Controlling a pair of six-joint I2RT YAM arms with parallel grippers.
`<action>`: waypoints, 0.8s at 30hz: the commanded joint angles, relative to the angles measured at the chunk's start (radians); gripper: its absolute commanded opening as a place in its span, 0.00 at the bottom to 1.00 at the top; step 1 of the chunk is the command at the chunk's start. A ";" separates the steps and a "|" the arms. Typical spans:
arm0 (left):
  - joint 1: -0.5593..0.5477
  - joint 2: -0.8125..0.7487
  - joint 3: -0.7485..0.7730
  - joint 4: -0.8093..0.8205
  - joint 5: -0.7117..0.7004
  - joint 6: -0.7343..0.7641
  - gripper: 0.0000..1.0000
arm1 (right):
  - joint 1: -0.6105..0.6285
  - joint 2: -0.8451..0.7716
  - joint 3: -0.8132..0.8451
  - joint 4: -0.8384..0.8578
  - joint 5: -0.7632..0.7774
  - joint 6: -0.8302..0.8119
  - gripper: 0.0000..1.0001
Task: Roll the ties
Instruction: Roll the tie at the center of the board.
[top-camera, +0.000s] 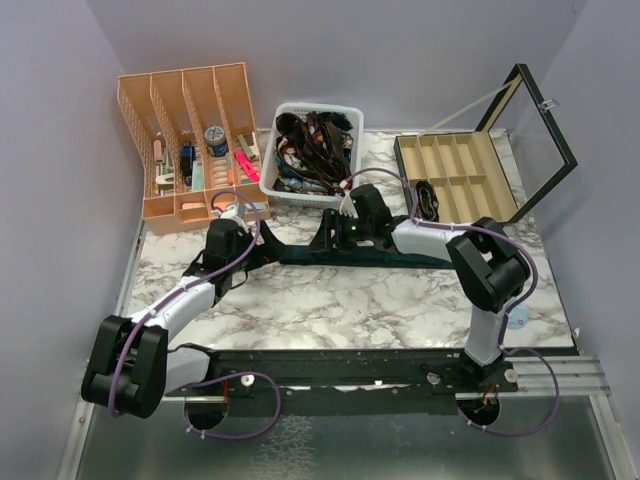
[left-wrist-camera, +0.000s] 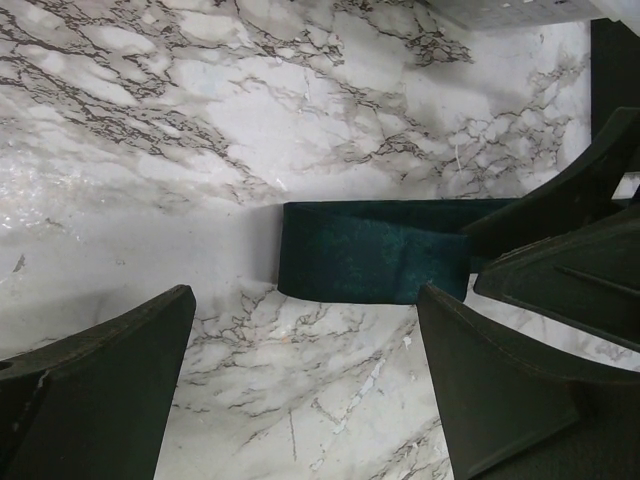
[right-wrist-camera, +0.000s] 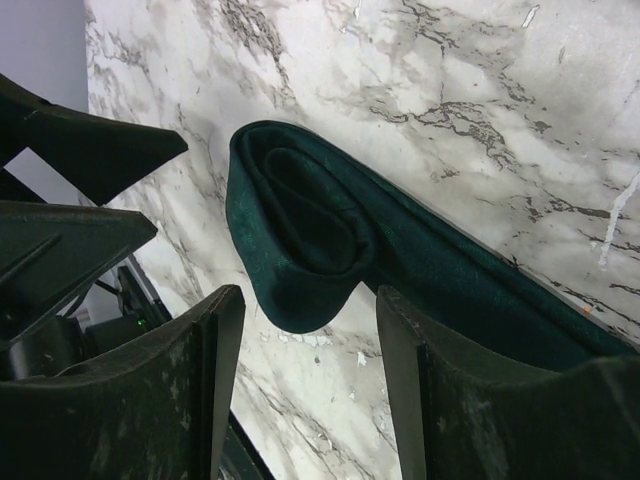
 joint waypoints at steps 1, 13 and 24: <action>0.016 0.000 -0.015 0.052 0.048 -0.022 0.93 | 0.012 0.032 0.032 -0.051 -0.042 -0.018 0.62; 0.026 0.017 -0.010 0.064 0.075 -0.032 0.92 | 0.020 0.059 0.052 -0.029 -0.065 -0.004 0.43; 0.029 0.033 -0.010 0.079 0.101 -0.029 0.92 | 0.020 0.063 0.086 -0.084 -0.020 -0.090 0.31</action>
